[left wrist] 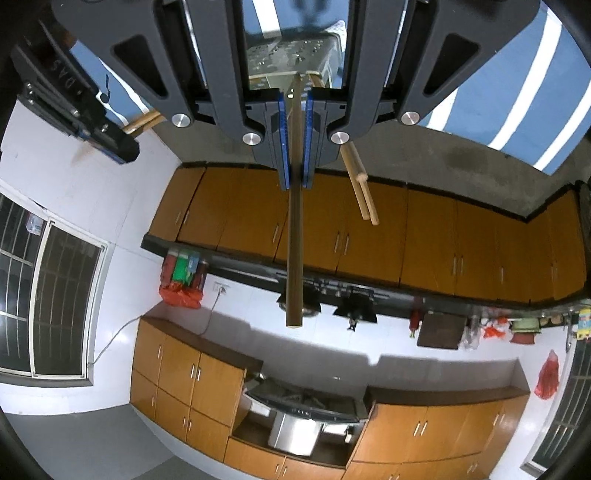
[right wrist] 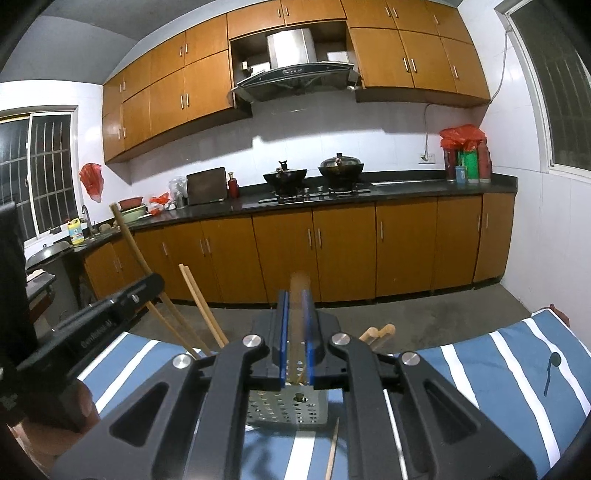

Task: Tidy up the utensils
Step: 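Open both tools to drop the chopsticks into the green holder, then lower the left tool onto a chopstick and close it while the right tool grasps another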

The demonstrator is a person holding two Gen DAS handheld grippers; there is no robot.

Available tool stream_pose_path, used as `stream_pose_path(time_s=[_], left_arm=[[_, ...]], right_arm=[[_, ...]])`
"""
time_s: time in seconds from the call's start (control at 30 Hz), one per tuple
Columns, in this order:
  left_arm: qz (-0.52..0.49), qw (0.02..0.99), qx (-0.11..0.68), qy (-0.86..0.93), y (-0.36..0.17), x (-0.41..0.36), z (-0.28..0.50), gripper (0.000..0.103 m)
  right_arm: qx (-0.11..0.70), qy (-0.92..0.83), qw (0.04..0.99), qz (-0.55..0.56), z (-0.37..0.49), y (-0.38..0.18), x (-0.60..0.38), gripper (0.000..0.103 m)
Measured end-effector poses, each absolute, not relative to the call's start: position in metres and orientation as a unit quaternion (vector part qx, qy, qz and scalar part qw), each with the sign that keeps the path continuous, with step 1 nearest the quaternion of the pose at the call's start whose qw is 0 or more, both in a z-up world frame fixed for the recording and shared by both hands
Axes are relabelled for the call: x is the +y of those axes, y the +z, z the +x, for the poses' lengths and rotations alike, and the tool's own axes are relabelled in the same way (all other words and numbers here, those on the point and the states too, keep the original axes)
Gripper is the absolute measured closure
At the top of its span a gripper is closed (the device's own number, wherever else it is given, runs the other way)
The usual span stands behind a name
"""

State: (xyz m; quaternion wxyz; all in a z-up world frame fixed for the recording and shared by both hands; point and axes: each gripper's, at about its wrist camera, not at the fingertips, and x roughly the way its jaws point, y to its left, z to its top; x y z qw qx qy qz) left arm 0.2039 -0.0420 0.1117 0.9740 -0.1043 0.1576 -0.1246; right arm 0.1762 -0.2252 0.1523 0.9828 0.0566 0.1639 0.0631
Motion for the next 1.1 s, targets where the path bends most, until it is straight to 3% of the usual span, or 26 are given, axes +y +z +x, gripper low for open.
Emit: stream_pose_path(time_s=[0.17, 0.27, 0.77, 1.1], left_arm=[[-0.103, 0.971, 0.170, -0.131, 0.107, -0.043, 0.205, 0.092], [-0.101, 0.973, 0.166, -0.126, 0.109, -0.041, 0.202, 0.061], [-0.081, 0.979, 0.168, -0.080, 0.099, -0.006, 0.153, 0.047], [-0.048, 0.958, 0.283, -0.022, 0.016, 0.018, 0.129, 0.047]], right_arm=[[0.161, 0.060, 0.983, 0.058, 0.173, 0.152, -0.227, 0.084], [0.154, 0.057, 0.985, 0.060, 0.168, 0.154, -0.230, 0.076], [0.171, -0.003, 0.982, 0.081, 0.118, 0.124, -0.278, 0.056], [0.320, -0.014, 0.943, 0.091, 0.112, 0.019, -0.287, 0.056]])
